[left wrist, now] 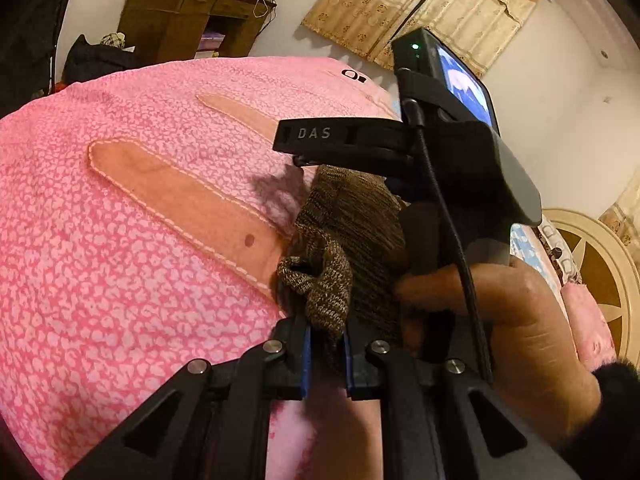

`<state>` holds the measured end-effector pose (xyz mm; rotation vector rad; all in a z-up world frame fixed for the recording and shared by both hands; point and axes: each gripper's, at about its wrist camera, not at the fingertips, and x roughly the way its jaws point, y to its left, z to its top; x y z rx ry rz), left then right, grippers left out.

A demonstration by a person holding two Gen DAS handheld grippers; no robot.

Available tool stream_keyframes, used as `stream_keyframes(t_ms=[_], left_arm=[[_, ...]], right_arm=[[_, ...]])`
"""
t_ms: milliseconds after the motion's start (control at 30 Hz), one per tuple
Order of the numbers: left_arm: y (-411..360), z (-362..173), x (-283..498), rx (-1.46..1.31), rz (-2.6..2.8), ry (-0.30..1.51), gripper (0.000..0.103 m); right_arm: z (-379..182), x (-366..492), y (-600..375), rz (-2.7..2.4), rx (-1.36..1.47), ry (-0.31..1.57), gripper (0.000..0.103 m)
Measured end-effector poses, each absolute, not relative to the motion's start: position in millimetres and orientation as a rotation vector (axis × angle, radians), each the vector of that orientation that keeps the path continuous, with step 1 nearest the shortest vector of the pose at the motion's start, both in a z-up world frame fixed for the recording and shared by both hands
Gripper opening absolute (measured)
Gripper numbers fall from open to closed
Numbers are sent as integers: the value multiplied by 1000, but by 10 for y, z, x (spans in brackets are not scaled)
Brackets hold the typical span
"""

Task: Fold small clothes
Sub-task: 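Grasp the same sweater edge with the right tool beside the left tool, then lift the sweater edge with both tools and fold it over the rest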

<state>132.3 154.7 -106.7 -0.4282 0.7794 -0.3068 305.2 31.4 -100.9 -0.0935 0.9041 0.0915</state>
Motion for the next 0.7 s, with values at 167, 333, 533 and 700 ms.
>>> stream_keyframes(t_ms=[167,333,533,700], left_arm=[[1577,-1066,1361,-428,-311,778,12],[1572,-1067,1409,-424,-307,774,12],[1553,-1062,1423,-425,-308,774,12],[1521,-1106,1452,-423,-307,772,12]], right_arm=[[-1000,3006,288,79,-100,882,86],[-979,2922,272,47,-114,856,70],[-977,2950,287,41,-116,848,68],[-965,2935,322,36,-128,842,65]])
